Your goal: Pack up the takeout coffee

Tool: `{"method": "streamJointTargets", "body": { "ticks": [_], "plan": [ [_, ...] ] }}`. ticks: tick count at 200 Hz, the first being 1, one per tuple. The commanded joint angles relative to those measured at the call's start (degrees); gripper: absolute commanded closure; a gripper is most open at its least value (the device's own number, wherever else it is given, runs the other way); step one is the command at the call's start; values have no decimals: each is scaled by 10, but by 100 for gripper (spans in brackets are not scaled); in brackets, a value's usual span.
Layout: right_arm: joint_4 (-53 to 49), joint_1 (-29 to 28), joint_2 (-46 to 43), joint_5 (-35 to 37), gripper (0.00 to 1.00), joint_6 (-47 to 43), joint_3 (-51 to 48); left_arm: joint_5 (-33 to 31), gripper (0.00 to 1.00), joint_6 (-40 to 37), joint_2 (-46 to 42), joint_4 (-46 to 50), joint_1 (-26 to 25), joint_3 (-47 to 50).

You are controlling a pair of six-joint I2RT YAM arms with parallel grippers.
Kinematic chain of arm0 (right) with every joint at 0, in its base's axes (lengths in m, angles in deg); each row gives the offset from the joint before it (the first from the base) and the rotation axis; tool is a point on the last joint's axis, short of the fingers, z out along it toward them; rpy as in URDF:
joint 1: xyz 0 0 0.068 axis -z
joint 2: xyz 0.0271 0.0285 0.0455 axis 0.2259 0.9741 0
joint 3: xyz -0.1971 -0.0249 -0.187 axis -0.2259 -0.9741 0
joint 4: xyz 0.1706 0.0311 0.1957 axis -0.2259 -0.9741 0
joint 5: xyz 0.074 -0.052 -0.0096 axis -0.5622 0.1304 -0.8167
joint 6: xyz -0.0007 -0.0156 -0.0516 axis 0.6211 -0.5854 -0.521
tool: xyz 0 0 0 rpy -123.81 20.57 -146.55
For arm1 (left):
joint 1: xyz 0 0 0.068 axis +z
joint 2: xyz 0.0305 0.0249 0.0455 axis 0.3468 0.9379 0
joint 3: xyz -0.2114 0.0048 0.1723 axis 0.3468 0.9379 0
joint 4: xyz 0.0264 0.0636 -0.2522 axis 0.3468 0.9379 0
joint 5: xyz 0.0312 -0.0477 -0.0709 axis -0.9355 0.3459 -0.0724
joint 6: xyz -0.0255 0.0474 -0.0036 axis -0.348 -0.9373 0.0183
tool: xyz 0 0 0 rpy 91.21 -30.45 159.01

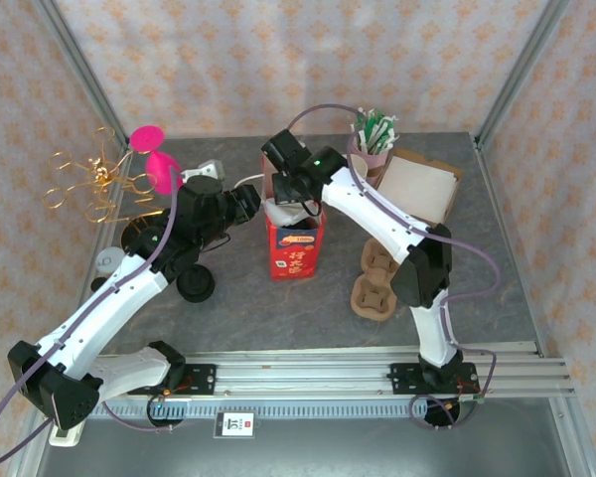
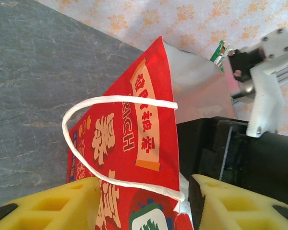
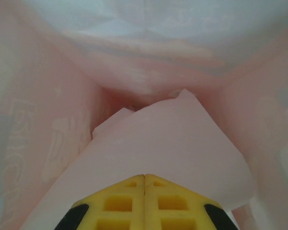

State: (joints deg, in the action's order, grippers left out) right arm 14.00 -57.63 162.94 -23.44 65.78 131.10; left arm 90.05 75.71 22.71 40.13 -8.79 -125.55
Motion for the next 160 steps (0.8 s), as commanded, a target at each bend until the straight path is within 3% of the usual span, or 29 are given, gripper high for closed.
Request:
{"method": "streamJointTargets", "body": {
  "ticks": [1, 46, 74, 104, 118, 141, 160],
  "plan": [
    [7, -1, -25, -10, 84, -7, 52, -10, 48, -1, -4, -14, 7, 5],
    [63, 9, -108, -12, 50, -5, 63, -79, 47, -19, -19, 25, 7, 9],
    [120, 81, -187, 19, 25, -1, -28, -172, 41, -23, -58, 48, 16, 42],
    [285, 205, -316, 139, 1, -3, -308, -323, 33, -27, -106, 26, 34, 133],
    [393, 275, -372, 196, 0, 1, -462, -397, 26, -46, -125, -19, 48, 191],
    [580, 390, -413, 230, 0, 32, -674, -443, 9, -134, -143, -189, 91, 305],
    [755, 435, -399, 241, 0, 11, -823, -426, 1, -232, -124, -377, 136, 395]
  ]
}}
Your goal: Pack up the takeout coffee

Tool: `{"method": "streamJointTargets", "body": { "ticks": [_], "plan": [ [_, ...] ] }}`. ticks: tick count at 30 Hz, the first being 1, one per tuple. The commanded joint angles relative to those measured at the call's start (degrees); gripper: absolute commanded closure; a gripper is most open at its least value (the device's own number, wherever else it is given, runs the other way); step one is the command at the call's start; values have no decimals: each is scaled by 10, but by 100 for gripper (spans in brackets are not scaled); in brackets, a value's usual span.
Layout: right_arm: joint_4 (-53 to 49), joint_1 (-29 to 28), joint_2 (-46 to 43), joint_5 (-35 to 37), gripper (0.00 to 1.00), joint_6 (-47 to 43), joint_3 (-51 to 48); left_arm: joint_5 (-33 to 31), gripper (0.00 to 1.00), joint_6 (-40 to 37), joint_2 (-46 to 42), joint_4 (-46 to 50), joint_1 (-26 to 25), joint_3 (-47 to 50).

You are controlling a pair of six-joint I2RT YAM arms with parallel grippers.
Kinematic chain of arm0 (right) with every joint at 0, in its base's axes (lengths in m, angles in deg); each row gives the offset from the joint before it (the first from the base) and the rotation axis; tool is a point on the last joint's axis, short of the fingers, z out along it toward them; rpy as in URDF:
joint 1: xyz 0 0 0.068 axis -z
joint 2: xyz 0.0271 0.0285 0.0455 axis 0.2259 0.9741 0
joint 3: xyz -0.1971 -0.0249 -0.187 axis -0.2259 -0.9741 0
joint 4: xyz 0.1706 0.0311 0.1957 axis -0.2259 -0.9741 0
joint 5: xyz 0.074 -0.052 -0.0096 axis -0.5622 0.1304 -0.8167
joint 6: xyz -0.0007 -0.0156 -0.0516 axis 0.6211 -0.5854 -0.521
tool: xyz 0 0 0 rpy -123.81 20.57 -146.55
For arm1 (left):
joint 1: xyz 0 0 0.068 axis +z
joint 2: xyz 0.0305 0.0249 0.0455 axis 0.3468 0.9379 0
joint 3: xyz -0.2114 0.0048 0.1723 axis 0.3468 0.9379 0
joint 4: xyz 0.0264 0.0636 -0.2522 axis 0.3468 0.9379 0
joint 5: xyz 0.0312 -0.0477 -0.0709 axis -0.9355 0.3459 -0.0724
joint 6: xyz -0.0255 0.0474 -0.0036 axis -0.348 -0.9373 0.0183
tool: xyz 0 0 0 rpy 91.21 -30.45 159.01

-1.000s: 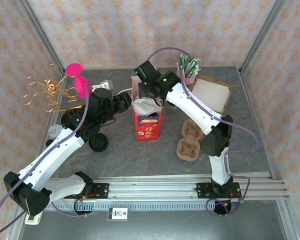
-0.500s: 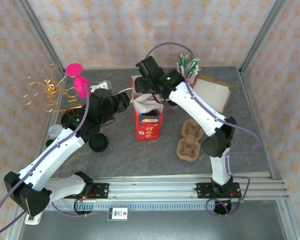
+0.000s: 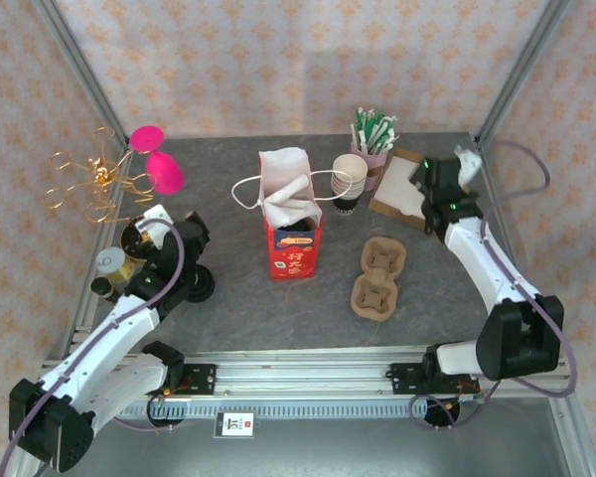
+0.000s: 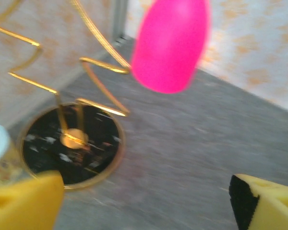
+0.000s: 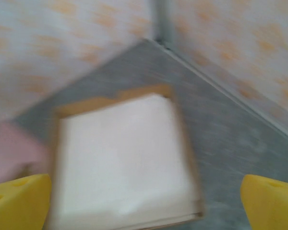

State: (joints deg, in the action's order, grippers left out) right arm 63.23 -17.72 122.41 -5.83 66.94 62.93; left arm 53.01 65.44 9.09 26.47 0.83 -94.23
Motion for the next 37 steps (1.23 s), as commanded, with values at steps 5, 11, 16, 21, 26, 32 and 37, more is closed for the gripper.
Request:
{"method": "streamJointTargets", "body": {
  "ticks": [5, 11, 16, 21, 26, 32, 37],
  "plan": [
    [473, 44, 54, 37, 0, -54, -270, 5, 1, -211, 93, -465, 75, 151],
    [566, 46, 105, -107, 0, -143, -284, 77, 1, -309, 261, -705, 91, 177],
    [796, 41, 82, -218, 0, -195, -421, 161, 0, -353, 343, -873, 104, 218],
    [828, 41, 105, -215, 0, -195, -425, 300, 0, -321, 354, -842, 167, 207],
    [801, 38, 95, -213, 1, -197, -421, 327, 0, -293, 375, -820, 196, 188],
    [798, 36, 101, -210, 0, -201, -416, 324, 0, -297, 383, -853, 196, 196],
    [802, 30, 97, -205, 0, -203, -419, 326, 0, -295, 380, -844, 196, 194]
  ]
}}
